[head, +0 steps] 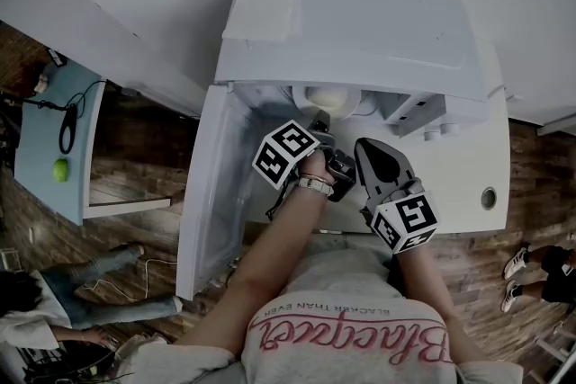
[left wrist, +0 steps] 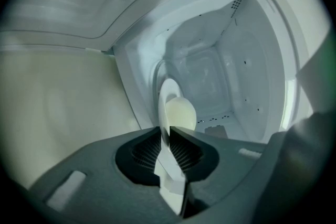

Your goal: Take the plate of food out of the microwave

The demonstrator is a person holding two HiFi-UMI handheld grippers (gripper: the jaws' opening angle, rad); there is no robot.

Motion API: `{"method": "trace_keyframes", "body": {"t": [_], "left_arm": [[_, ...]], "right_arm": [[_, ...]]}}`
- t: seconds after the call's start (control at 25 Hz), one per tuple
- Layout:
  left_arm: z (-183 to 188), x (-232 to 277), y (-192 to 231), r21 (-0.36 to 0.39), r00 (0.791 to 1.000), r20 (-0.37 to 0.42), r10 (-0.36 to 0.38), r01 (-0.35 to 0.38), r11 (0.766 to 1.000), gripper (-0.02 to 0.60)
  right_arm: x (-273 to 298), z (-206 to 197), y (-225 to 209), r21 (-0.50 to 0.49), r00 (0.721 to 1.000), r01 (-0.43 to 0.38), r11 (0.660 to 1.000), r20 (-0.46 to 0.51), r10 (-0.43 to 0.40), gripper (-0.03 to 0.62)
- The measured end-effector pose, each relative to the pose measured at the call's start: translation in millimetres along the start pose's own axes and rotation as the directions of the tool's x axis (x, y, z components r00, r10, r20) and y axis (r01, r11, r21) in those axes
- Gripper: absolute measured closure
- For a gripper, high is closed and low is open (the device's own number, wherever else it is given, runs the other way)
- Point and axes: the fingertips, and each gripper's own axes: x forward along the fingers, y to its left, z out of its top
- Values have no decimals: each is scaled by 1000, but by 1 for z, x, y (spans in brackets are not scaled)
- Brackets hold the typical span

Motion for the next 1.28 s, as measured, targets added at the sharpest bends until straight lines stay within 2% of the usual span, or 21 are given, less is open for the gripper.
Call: {"method": "trace_keyframes", "body": {"t": [0.16,0.28,0.64,1.28], "left_arm": [[-1,-4,0,-19,999,6,-40,40,999,534],[-1,-5,-2,-53,995,20,-97,98,994,548],[-3,-9,-6,-129,964,63,-260,266,955,563],[-10,-29,0,-106,938,45,-343,346,932,563]], "right_arm": [[-4,-2,2,4,1000,6,1000,4,-6,586],[-6,-4,4,7,1000,11,1000,6,-11,586],[-14,-8,9,9,1000,26,1000,4,-26,586],[-26,-17,25,16,999,38,999,5,-38,586]]}}
